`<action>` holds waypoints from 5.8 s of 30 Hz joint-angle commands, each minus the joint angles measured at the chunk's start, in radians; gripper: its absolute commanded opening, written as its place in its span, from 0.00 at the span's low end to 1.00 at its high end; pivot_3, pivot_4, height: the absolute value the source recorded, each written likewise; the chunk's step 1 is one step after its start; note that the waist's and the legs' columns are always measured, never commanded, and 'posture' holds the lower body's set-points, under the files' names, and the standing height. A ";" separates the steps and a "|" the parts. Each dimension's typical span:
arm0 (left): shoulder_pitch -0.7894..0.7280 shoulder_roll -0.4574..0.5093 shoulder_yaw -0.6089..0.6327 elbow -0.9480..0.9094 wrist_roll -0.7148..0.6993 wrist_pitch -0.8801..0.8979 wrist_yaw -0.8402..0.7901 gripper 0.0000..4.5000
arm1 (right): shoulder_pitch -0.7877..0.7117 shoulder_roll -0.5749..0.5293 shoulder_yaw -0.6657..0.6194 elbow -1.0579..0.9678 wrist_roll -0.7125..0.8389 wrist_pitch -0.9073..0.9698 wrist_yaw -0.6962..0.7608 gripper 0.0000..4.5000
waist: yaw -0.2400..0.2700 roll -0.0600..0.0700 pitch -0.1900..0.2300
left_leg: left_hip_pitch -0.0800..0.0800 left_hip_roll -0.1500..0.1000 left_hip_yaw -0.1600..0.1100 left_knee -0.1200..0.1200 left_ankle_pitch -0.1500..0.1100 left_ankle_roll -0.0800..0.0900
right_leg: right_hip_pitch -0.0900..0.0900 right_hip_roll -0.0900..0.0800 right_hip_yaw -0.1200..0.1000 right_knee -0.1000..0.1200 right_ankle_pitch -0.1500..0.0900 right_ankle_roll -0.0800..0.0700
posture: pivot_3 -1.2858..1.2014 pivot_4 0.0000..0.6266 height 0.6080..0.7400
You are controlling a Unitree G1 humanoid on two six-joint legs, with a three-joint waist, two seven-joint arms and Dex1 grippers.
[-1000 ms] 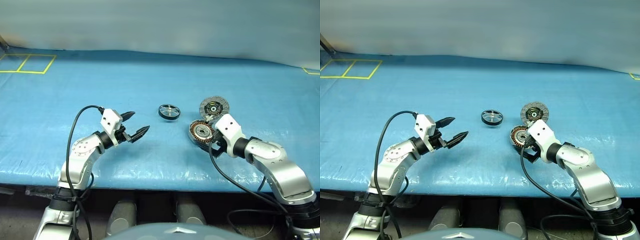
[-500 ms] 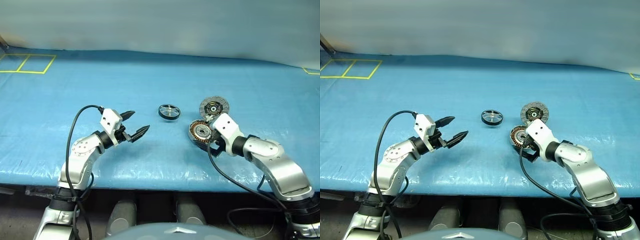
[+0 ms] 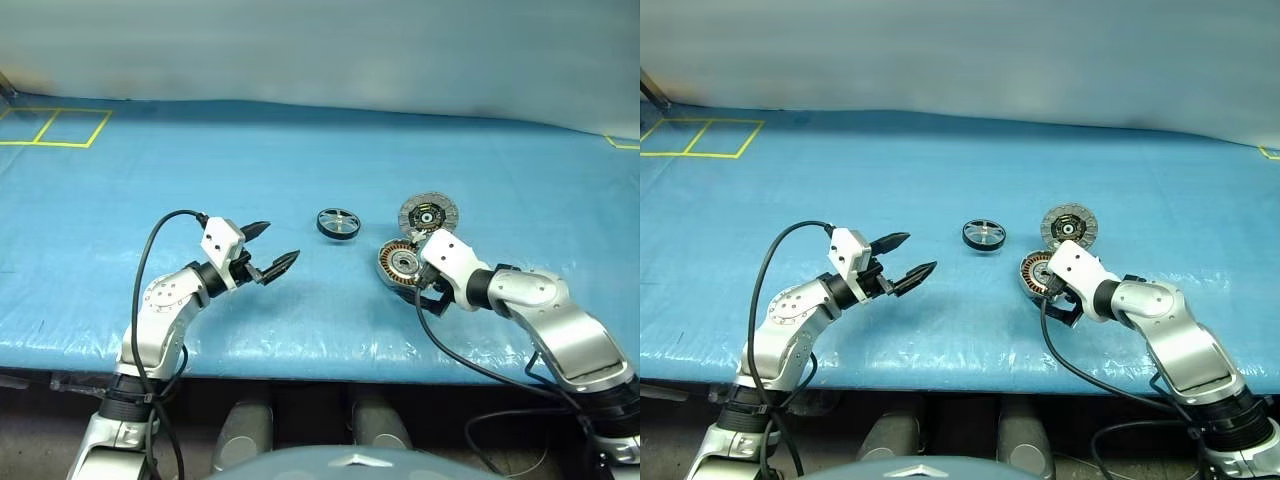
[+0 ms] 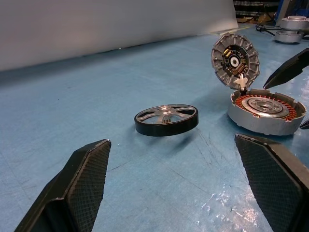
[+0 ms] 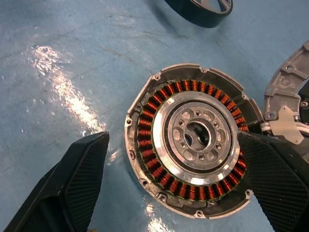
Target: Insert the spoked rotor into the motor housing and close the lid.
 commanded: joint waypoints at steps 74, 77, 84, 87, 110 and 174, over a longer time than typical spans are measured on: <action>0.118 0.035 0.062 -0.086 0.002 -0.025 0.083 1.00 | -0.286 0.183 0.345 -0.096 -0.172 -0.054 0.288 0.44 | -0.011 -0.004 -0.002 | 0.000 0.000 -0.001 -0.001 0.000 0.000 | -0.001 -0.001 -0.001 0.001 0.001 0.000 | 0.52 0.24 1.00; 0.123 0.036 0.062 -0.088 0.001 -0.025 0.087 1.00 | -0.299 0.217 0.367 -0.076 -0.177 -0.038 0.269 0.44 | -0.010 -0.004 -0.002 | -0.001 -0.001 -0.002 -0.001 0.000 0.000 | -0.001 -0.001 -0.001 0.000 0.001 0.000 | 0.52 0.24 1.00; 0.132 0.042 0.069 -0.095 0.000 -0.022 0.093 1.00 | -0.315 0.281 0.400 -0.047 -0.175 -0.010 0.242 0.44 | -0.011 -0.004 -0.002 | -0.001 0.000 -0.003 -0.001 0.000 0.000 | -0.001 -0.001 -0.001 0.001 0.001 0.000 | 0.52 0.24 1.00; 0.133 0.044 0.070 -0.096 -0.001 -0.022 0.095 1.00 | -0.324 0.305 0.413 -0.005 -0.189 -0.007 0.224 0.44 | -0.013 -0.004 -0.002 | 0.000 0.000 -0.003 -0.001 0.000 0.000 | -0.001 -0.001 -0.002 0.001 0.001 0.000 | 0.52 0.24 1.00; 0.142 0.077 0.093 -0.108 -0.001 -0.019 0.082 1.00 | -0.231 0.358 0.238 -0.141 -0.034 0.050 0.112 0.84 | -0.011 -0.004 -0.002 | 0.000 0.000 -0.003 -0.001 0.000 0.000 | -0.001 -0.001 -0.002 0.001 0.001 -0.001 | 0.52 0.24 1.00; -0.216 -0.106 0.030 0.506 0.202 -0.007 0.278 0.66 | 0.055 0.348 0.066 -0.149 0.045 0.037 -0.181 0.85 | 0.000 -0.005 -0.002 | 0.000 -0.001 -0.004 0.000 0.000 0.000 | 0.001 0.000 -0.002 0.000 0.002 0.000 | 0.52 0.24 1.00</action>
